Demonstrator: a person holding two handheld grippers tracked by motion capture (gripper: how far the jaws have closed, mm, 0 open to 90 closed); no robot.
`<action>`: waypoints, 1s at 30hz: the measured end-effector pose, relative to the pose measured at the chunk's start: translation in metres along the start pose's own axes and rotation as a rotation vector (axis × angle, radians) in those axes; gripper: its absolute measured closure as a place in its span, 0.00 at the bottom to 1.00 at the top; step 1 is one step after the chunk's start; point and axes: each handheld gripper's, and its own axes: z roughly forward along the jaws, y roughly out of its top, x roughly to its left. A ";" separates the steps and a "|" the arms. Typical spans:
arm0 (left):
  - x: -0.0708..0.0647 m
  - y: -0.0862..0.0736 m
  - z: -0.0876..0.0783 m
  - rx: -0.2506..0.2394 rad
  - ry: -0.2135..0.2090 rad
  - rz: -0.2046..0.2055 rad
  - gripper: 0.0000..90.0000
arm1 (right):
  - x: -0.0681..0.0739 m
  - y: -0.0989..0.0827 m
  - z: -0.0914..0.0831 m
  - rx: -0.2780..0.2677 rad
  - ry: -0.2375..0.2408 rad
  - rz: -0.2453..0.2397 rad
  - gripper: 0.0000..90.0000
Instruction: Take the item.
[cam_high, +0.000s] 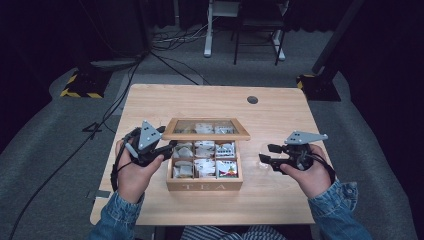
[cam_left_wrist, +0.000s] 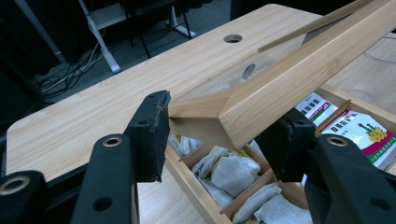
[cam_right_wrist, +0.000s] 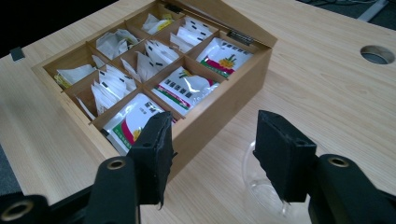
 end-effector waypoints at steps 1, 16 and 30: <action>0.000 0.001 0.000 0.001 0.002 0.003 0.52 | 0.002 0.001 0.003 0.004 -0.001 -0.008 0.52; 0.003 0.000 0.004 -0.022 0.000 -0.007 0.52 | 0.056 0.020 0.047 0.044 0.095 -0.072 0.51; 0.001 -0.003 0.005 -0.022 0.010 -0.004 0.52 | 0.099 0.037 0.087 0.036 0.150 -0.157 0.55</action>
